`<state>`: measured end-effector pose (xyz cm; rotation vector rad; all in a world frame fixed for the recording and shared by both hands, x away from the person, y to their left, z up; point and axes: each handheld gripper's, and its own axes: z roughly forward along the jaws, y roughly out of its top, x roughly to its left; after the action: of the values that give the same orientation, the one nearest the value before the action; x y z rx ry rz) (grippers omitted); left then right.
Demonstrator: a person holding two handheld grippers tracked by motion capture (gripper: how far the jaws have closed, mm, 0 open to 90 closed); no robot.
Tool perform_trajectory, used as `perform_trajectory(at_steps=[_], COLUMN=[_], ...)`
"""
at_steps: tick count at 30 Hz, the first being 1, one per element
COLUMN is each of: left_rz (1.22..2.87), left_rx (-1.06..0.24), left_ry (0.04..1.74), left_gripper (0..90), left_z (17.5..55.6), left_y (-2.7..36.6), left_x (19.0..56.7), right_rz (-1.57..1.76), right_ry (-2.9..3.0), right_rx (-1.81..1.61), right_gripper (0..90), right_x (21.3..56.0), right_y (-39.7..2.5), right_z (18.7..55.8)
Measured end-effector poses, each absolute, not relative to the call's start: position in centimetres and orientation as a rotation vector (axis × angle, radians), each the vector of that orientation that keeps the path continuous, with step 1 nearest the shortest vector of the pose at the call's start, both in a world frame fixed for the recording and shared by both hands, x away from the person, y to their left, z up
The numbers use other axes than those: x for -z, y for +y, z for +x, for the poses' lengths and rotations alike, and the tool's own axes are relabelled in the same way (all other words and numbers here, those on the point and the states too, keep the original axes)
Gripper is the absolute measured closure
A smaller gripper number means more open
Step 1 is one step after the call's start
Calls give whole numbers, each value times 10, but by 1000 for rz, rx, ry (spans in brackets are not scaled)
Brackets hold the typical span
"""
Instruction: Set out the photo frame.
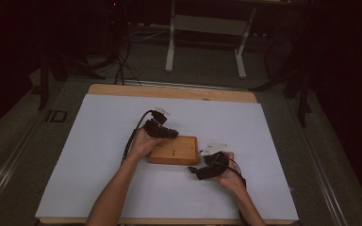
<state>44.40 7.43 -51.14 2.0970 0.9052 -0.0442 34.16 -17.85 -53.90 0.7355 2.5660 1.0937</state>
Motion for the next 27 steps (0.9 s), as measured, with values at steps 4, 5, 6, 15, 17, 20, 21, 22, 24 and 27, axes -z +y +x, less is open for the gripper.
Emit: perform_trajectory(at_steps=[4, 5, 6, 15, 17, 20, 21, 22, 24, 27], left_rz=[2097, 2098, 2098, 2088, 2092, 2099, 2101, 2103, 2101, 2100], left_rx=[59, 61, 67, 98, 101, 112, 116, 118, 134, 147], left_ry=[905, 908, 909, 933, 938, 941, 942, 944, 945, 941], left_gripper=[844, 844, 844, 845, 845, 845, 845, 846, 845, 844], left_z=[446, 447, 447, 452, 453, 455, 455, 456, 457, 458], left_y=[75, 75, 75, 75, 75, 75, 75, 74, 75, 76], left_x=[512, 512, 511, 512, 511, 511, 511, 510, 511, 511], right_rz=[730, 727, 722, 673, 659, 646, 641, 638, 620, 591], right_ry=[2526, 2518, 2512, 2447, 2433, 2424, 2419, 2414, 2408, 2410], right_rx=[-1085, -1084, -1087, -1116, -1113, -1100, -1104, -1098, -1098, -1094], right_gripper=[188, 190, 190, 185, 173, 165, 165, 165, 158, 155], right_x=[539, 540, 540, 537, 536, 535, 535, 534, 533, 533], right_y=[-179, -179, -179, -175, -174, -172, -171, -170, -168, -164], right_z=[344, 344, 345, 344, 344, 345, 345, 345, 345, 345])
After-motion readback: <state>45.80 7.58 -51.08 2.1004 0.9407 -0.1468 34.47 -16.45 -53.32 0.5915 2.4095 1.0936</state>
